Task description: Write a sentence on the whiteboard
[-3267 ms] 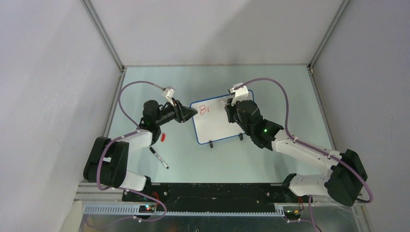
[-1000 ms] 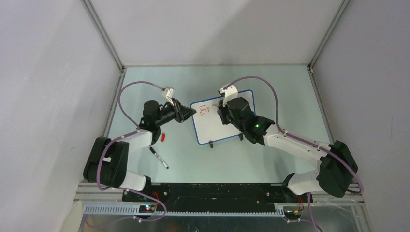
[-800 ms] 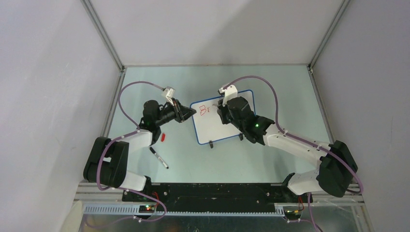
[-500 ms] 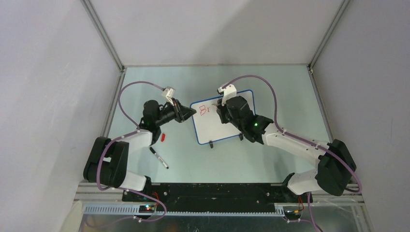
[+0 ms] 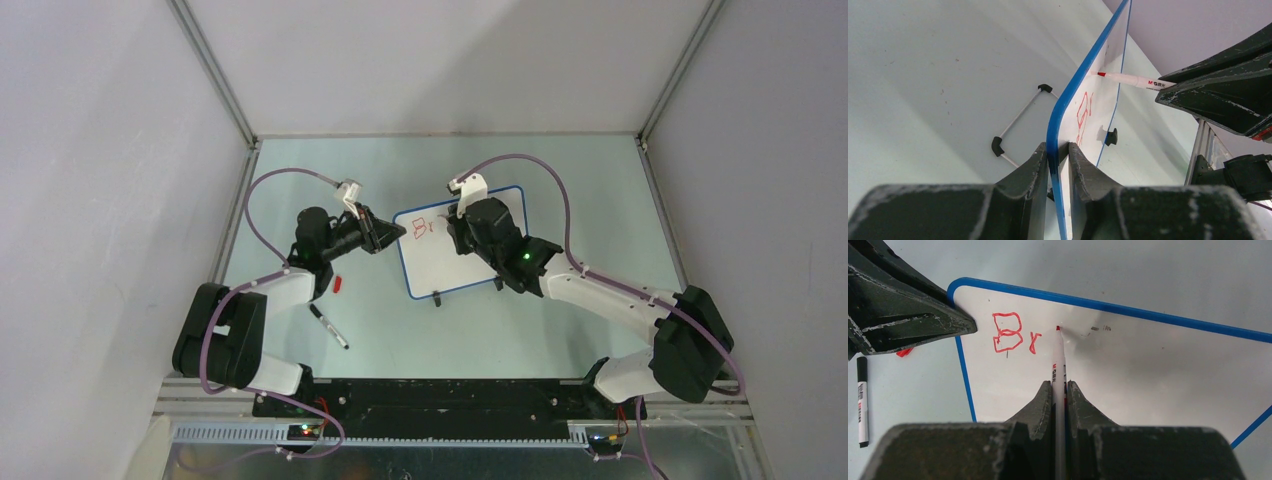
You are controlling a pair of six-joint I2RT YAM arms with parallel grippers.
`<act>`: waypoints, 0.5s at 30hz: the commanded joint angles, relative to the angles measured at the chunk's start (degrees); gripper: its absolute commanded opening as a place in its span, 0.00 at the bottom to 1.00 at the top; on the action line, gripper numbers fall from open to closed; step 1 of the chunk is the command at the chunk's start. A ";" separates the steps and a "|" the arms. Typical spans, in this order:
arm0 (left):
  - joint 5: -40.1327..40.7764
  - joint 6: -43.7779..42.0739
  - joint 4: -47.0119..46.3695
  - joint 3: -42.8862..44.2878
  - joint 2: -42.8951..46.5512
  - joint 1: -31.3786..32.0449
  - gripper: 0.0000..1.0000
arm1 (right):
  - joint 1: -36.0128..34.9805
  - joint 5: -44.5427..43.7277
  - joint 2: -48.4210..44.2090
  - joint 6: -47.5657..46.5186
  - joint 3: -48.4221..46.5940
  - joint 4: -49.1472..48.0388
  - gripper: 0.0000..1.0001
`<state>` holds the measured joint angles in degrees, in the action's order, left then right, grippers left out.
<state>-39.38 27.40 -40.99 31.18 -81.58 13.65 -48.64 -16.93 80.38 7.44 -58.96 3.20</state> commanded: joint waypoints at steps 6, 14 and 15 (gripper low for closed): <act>0.35 -1.13 -0.58 1.60 1.13 -0.01 0.23 | 0.06 -0.56 0.40 -0.40 -2.75 0.11 0.00; 0.35 -1.09 -0.60 1.60 1.00 0.06 0.23 | 0.11 0.24 0.70 -0.89 -2.81 0.22 0.00; 0.35 -1.06 -0.59 1.60 0.99 -0.01 0.23 | 0.08 0.28 0.72 -0.93 -2.82 0.25 0.00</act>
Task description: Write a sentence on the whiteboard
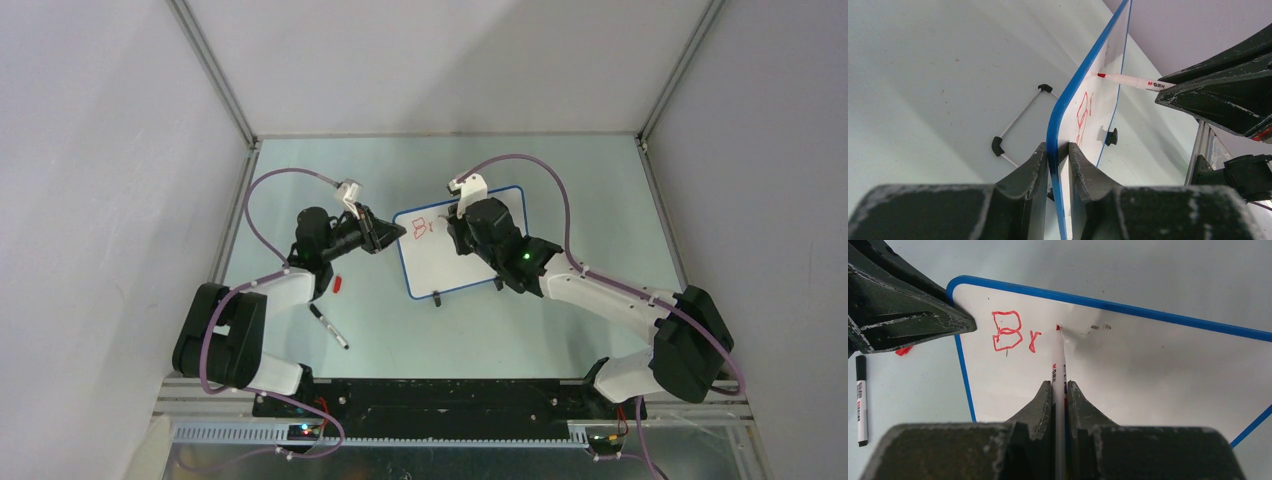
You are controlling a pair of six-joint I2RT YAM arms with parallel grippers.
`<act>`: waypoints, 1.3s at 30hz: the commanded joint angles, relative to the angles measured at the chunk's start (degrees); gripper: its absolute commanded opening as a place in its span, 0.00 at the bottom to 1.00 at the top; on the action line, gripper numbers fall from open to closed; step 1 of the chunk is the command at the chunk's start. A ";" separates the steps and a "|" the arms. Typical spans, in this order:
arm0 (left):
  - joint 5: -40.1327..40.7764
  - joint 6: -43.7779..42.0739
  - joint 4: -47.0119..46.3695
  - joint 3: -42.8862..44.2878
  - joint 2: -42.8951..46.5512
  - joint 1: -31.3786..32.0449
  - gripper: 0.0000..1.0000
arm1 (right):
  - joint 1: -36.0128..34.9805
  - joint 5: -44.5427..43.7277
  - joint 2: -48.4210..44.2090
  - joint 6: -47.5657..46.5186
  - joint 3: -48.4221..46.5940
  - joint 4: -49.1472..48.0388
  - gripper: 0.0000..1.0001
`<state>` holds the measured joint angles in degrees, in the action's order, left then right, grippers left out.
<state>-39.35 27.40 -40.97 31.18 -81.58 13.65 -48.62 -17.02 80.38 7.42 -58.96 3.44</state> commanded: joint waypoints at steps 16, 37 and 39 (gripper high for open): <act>0.06 -0.86 -1.01 1.52 0.94 0.05 0.23 | 0.55 -1.10 1.97 0.00 -4.27 1.22 0.00; 0.09 -0.96 -0.68 1.45 1.50 -0.01 0.23 | 0.09 -2.13 0.71 -0.05 -4.28 2.67 0.00; 0.10 -0.96 -0.69 1.43 1.52 -0.03 0.23 | -0.03 -2.02 0.31 -0.12 -4.32 2.44 0.00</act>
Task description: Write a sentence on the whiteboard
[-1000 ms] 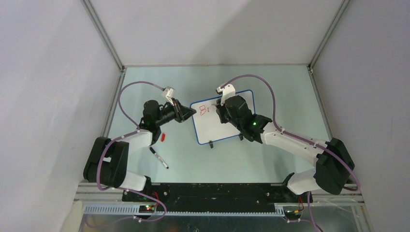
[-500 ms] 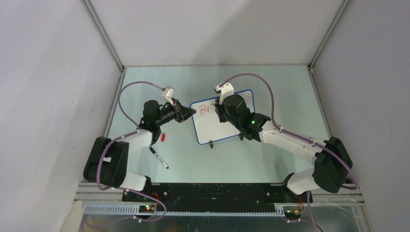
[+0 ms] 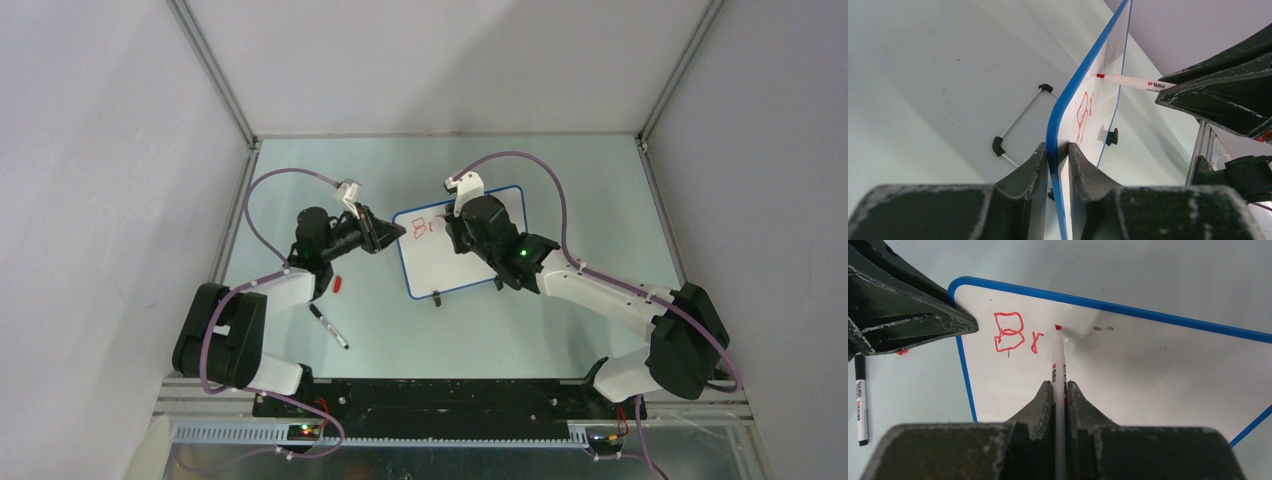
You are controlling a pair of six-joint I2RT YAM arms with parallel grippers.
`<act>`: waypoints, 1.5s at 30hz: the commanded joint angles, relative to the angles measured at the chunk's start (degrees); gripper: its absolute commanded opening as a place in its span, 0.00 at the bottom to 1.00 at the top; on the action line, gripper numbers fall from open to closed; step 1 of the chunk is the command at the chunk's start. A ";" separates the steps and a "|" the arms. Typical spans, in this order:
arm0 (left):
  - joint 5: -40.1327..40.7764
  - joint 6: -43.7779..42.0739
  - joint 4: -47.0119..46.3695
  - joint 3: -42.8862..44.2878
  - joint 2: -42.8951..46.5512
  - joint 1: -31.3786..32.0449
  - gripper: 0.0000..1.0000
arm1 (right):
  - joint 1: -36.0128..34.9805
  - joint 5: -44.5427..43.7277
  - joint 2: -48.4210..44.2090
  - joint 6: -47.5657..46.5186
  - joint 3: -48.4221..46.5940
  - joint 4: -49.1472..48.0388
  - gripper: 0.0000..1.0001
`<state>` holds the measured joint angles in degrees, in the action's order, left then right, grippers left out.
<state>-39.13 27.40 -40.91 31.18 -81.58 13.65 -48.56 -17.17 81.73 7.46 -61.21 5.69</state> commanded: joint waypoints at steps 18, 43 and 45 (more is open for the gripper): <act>-0.15 -1.08 -0.43 1.47 1.85 0.00 0.23 | -0.98 -1.30 -4.31 0.25 1.03 -1.16 0.00; -0.07 -1.13 -0.23 1.43 1.91 0.01 0.23 | -1.68 -2.11 -1.20 -0.16 1.01 -0.49 0.00; -0.09 -1.16 -0.24 1.43 1.94 0.00 0.23 | -1.67 -2.17 -1.15 -0.12 1.03 -0.44 0.00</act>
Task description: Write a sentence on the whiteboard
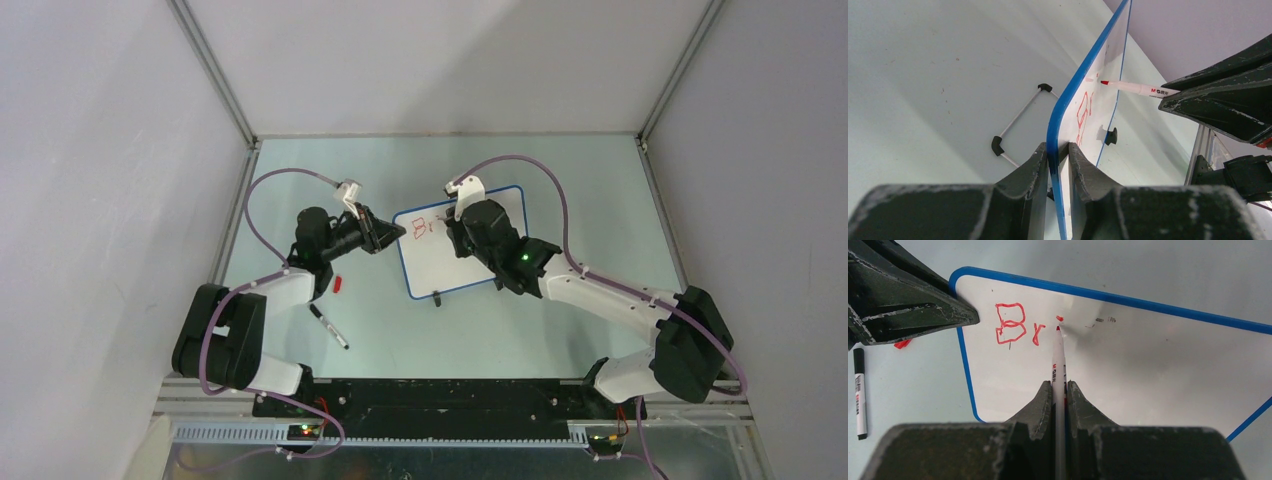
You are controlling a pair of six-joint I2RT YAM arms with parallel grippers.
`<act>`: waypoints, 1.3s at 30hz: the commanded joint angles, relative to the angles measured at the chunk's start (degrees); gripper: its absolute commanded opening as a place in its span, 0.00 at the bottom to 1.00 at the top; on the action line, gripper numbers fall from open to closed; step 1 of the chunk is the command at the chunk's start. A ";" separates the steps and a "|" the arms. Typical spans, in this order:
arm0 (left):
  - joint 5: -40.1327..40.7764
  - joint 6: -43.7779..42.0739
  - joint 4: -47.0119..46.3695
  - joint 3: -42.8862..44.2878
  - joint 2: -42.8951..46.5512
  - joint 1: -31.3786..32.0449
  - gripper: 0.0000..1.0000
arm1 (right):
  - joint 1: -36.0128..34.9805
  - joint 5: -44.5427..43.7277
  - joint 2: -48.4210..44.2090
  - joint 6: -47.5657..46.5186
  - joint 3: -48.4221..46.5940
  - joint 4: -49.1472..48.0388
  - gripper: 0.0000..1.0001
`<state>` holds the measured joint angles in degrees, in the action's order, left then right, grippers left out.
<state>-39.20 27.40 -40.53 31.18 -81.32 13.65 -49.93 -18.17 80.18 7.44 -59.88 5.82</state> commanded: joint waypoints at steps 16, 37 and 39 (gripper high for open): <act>0.00 -1.16 -0.69 1.47 1.49 -0.03 0.23 | -0.08 -1.28 1.52 -0.33 -0.32 -0.94 0.00; -0.07 -1.13 -0.52 1.43 1.78 -0.02 0.23 | -0.33 -2.22 1.25 0.74 -0.28 2.30 0.00; -0.08 -1.13 -0.51 1.43 1.86 0.01 0.23 | -0.45 -2.43 1.30 0.81 -0.32 2.72 0.00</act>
<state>-39.16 27.40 -40.47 31.18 -81.32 13.65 -50.09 -18.92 81.23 7.51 -59.88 6.94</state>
